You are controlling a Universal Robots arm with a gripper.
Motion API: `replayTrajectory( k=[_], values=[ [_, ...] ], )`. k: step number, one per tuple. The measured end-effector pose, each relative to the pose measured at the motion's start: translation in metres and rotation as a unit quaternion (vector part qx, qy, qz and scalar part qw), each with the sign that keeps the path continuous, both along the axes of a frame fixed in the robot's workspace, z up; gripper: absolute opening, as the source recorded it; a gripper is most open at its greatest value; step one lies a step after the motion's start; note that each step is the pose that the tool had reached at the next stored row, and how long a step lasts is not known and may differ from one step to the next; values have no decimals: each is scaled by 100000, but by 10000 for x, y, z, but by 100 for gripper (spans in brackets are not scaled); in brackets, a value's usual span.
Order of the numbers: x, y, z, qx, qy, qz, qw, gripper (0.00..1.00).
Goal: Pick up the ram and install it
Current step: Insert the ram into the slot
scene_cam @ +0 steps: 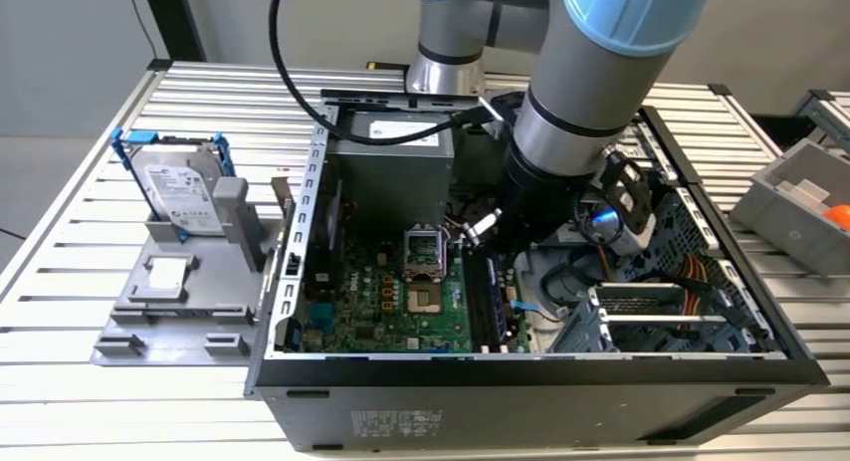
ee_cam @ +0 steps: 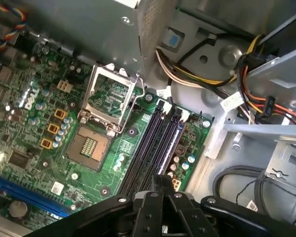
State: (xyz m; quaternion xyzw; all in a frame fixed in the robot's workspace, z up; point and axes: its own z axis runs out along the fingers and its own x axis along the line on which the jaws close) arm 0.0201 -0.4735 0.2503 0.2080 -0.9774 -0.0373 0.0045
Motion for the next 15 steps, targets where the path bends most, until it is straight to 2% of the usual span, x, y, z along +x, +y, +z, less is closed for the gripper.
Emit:
replayTrajectory(
  k=[1, 4, 6, 9, 11, 13, 15],
  values=[
    [0, 0, 0, 46, -279, 1027, 99994, 0],
    [0, 0, 0, 149, -821, 2981, 99952, 0],
    [0, 0, -6, 177, -1001, 4636, 99887, 0],
    [-1, -1, -15, 221, -1038, 7340, 99725, 0],
    [-1, 0, -19, 548, -1106, 8647, 99618, 0],
    [-1, 0, -22, 1064, -1335, 9785, 99505, 0],
    [0, 0, -28, 1419, -1611, 11119, 99357, 0]
  ],
)
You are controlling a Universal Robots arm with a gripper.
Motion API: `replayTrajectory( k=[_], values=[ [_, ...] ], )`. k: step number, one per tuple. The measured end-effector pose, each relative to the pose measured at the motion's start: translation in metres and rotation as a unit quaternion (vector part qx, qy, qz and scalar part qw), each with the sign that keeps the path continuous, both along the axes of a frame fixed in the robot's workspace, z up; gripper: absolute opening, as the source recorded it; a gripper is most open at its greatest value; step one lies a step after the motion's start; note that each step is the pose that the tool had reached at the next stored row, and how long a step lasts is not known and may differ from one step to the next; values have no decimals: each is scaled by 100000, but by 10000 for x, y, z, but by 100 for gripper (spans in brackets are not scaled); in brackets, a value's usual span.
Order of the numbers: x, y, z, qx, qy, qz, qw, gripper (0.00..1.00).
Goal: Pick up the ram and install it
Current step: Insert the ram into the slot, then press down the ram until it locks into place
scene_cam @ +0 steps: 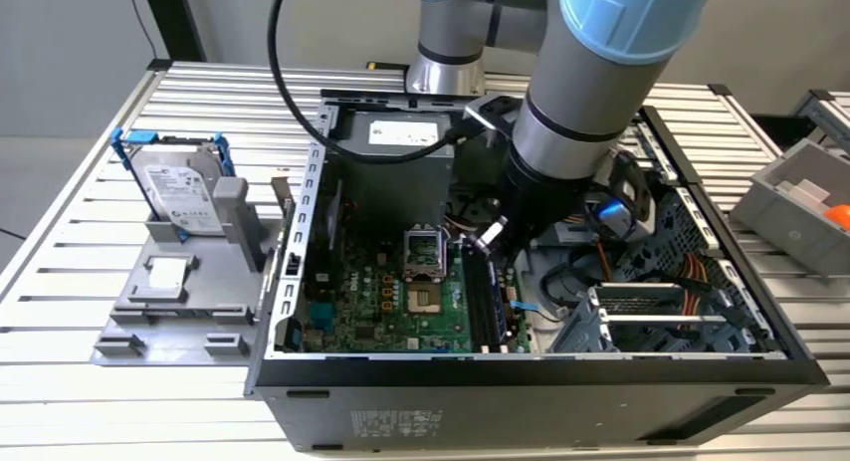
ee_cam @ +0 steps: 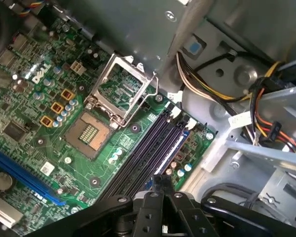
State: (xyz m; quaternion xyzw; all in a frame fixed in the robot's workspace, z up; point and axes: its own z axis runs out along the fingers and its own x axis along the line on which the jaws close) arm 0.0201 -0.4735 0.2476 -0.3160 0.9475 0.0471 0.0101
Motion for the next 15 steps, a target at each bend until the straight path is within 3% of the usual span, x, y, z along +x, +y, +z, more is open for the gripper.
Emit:
replayTrajectory(
  k=[3, 6, 11, 15],
  values=[
    [0, 0, -5, 67, -765, 2083, 99975, 0],
    [0, 0, -9, 98, -1413, 4423, 99892, 0],
    [-1, 0, -10, 370, -1689, 8169, 99651, 0],
    [-1, 0, -14, 593, -1876, 11314, 99338, 0]
  ],
)
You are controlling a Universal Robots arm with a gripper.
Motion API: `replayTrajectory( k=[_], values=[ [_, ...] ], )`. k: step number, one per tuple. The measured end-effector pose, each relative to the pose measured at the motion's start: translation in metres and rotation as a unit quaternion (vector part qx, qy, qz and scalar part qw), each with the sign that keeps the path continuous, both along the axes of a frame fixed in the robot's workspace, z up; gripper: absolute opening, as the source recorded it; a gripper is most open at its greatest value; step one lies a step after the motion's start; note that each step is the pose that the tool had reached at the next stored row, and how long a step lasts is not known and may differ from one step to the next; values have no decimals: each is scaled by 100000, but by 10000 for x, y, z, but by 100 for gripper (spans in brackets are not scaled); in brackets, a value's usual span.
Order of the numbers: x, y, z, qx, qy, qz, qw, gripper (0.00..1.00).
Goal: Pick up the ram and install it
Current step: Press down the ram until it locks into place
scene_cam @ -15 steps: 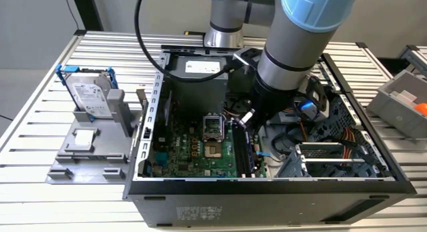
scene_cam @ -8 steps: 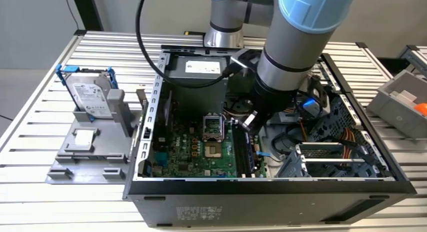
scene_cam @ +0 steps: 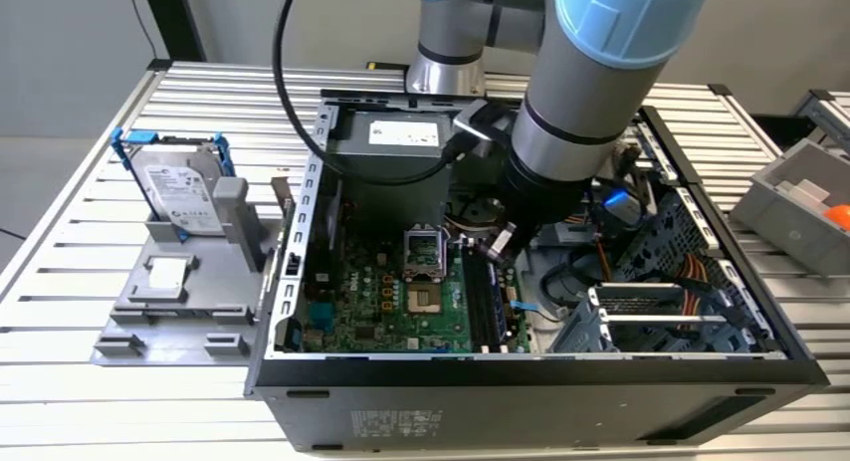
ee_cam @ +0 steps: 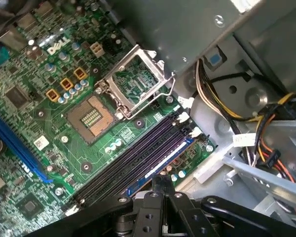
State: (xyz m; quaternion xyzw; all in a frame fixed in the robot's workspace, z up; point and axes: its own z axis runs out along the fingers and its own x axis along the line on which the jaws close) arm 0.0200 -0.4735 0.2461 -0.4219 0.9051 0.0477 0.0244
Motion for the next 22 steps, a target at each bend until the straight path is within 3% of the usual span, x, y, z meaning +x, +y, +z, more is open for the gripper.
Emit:
replayTrajectory(
  k=[1, 4, 6, 9, 11, 14, 17, 22],
  values=[
    [0, 0, -4, 53, -144, 1633, 99987, 0],
    [1, -1, -10, 68, -546, 4093, 99915, 0],
    [1, 0, -24, 86, -1147, 7347, 99723, 0],
    [0, -1, -40, 255, -1364, 9818, 99507, 0],
    [0, 0, -52, 476, -1397, 11555, 99319, 0],
    [0, 0, -72, 815, -1443, 14178, 98976, 0],
    [0, 0, -96, 1052, -1531, 16790, 98563, 0],
    [0, 0, -127, 1137, -1731, 21311, 97681, 0]
  ],
)
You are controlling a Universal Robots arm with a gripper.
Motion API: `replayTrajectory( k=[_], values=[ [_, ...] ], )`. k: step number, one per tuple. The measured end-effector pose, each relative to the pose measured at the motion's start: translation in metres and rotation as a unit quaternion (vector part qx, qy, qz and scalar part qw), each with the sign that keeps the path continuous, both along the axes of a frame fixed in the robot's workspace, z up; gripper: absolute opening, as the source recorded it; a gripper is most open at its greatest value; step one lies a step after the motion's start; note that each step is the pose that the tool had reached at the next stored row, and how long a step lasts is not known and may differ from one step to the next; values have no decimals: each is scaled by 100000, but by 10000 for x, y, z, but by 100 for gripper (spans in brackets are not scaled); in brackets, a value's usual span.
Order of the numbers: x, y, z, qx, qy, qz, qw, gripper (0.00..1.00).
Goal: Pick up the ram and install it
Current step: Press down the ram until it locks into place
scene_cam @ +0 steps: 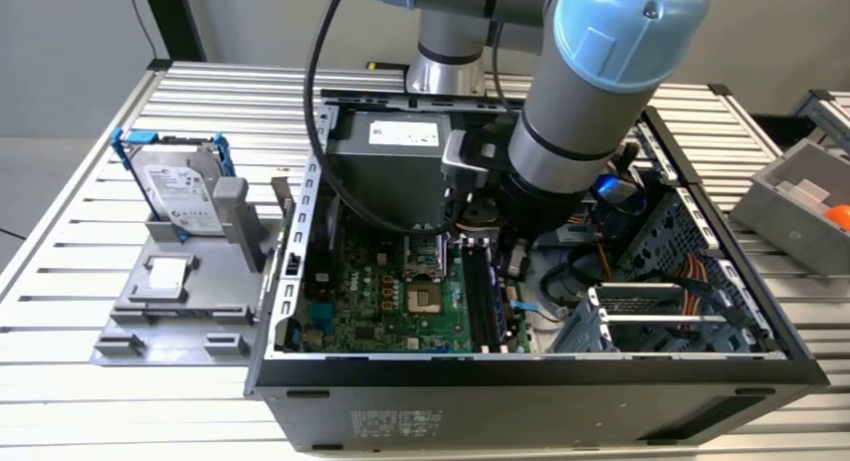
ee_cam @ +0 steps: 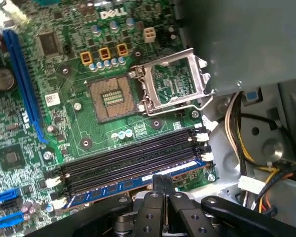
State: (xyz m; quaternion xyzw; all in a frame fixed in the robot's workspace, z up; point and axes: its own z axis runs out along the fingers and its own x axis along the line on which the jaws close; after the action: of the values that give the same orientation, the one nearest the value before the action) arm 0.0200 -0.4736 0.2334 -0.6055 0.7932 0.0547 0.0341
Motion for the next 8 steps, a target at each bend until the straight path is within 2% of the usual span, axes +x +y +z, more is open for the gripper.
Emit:
replayTrajectory(
  k=[4, 6, 8],
  values=[
    [0, 0, -12, 81, -257, 3456, 99940, 0],
    [0, 0, -16, 140, -408, 5092, 99869, 0],
    [1, 0, -16, 285, -443, 6489, 99788, 0]
  ],
)
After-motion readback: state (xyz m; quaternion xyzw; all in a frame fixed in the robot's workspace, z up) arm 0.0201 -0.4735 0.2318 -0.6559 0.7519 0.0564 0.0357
